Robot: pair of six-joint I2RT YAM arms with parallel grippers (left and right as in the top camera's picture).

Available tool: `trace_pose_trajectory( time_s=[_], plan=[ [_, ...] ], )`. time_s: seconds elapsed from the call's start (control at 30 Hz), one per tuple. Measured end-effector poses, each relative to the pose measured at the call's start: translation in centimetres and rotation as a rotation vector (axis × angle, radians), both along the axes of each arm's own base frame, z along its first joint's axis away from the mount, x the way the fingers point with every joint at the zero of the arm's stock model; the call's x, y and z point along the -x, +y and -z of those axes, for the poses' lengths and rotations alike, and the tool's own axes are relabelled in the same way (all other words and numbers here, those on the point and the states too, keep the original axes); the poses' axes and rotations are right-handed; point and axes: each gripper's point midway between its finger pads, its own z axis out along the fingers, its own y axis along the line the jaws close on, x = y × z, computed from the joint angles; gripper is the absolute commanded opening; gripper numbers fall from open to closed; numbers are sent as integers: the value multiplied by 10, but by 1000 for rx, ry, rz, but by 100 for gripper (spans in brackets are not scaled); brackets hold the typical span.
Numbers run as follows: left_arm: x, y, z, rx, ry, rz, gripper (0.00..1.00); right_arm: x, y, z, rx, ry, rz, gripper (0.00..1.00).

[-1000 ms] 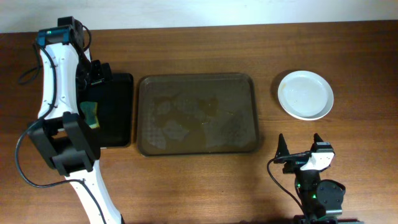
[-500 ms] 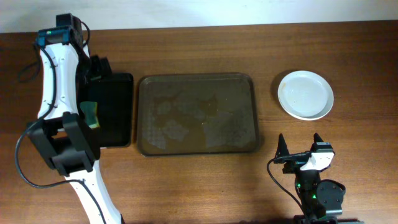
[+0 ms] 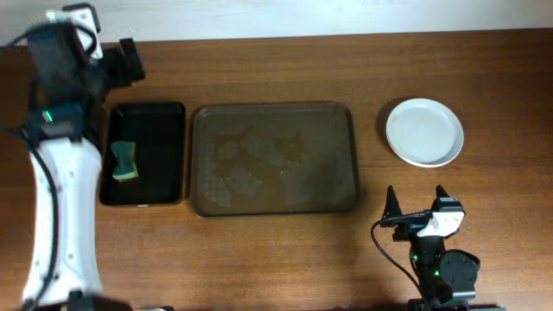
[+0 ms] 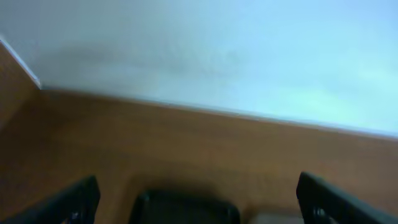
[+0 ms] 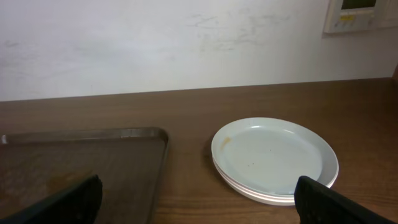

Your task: Clean dirty plates on tray and stack at the side

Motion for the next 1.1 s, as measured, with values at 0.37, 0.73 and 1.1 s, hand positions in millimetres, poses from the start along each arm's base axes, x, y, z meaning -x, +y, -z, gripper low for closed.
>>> trace_pose_trajectory(
  time_s=[0.37,0.73,1.1],
  plan=[
    [155,-7,78,-86,-268,-72,99,0,1,0,0,-2,-4,98],
    [221,-13,137,-132,-460,-124,99,0,1,0,0,0,-4,98],
    [232,-13,159,-227,-370,-96,99,0,1,0,0,0,-4,98]
  ],
)
